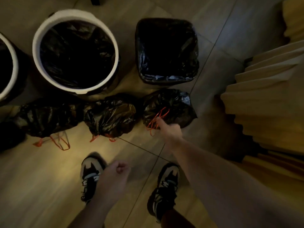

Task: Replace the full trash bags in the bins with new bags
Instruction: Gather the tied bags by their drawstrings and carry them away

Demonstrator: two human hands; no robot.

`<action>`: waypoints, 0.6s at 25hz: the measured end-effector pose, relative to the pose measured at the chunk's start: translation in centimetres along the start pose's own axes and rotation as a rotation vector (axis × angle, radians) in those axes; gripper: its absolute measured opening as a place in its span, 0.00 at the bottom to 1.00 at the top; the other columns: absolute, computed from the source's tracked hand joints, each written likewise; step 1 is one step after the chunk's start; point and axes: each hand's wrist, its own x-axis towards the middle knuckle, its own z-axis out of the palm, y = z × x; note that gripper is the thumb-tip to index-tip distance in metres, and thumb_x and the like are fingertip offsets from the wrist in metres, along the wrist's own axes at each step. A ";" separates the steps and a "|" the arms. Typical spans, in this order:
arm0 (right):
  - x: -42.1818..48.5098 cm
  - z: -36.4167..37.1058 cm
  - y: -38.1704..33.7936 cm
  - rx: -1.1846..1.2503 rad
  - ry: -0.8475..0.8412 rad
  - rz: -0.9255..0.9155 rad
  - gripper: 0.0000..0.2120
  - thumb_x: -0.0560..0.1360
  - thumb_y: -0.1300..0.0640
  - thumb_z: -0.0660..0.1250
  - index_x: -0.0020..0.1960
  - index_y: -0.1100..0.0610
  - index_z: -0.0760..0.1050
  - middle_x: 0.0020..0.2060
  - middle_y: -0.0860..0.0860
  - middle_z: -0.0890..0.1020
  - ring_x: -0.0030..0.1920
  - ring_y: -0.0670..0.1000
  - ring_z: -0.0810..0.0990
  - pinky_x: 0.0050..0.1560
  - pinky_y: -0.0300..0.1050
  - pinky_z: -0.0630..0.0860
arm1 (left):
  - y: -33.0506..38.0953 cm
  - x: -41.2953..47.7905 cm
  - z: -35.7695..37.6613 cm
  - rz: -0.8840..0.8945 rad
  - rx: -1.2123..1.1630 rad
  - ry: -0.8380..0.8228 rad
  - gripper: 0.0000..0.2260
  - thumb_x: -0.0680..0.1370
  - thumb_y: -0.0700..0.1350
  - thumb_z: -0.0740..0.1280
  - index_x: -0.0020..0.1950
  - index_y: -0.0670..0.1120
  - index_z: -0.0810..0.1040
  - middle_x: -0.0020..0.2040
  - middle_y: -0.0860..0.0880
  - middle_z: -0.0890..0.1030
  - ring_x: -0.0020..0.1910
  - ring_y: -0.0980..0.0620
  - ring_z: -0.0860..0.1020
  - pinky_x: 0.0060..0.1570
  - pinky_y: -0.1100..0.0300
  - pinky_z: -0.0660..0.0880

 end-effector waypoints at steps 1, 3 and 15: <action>1.0 1.2 -0.9 0.028 0.031 -0.006 0.32 0.64 0.26 0.74 0.47 0.56 0.82 0.39 0.48 0.84 0.39 0.50 0.83 0.33 0.39 0.72 | -0.6 0.9 -0.9 0.022 0.010 0.031 0.05 0.80 0.52 0.70 0.46 0.63 0.80 0.44 0.60 0.84 0.45 0.59 0.81 0.39 0.59 0.75; 2.7 2.9 -2.2 0.104 0.104 0.002 0.26 0.70 0.34 0.74 0.51 0.56 0.82 0.40 0.49 0.84 0.41 0.52 0.83 0.36 0.41 0.77 | -1.3 2.3 -2.7 0.070 0.030 0.088 0.05 0.81 0.49 0.69 0.50 0.61 0.80 0.48 0.59 0.82 0.46 0.59 0.79 0.38 0.60 0.72; -6.4 -3.4 -3.1 0.563 -0.043 -0.102 0.13 0.83 0.50 0.68 0.57 0.61 0.82 0.44 0.54 0.88 0.48 0.54 0.89 0.53 0.48 0.85 | 4.9 5.3 -5.1 0.218 0.049 0.049 0.04 0.81 0.53 0.70 0.52 0.63 0.78 0.47 0.58 0.83 0.40 0.56 0.82 0.32 0.60 0.75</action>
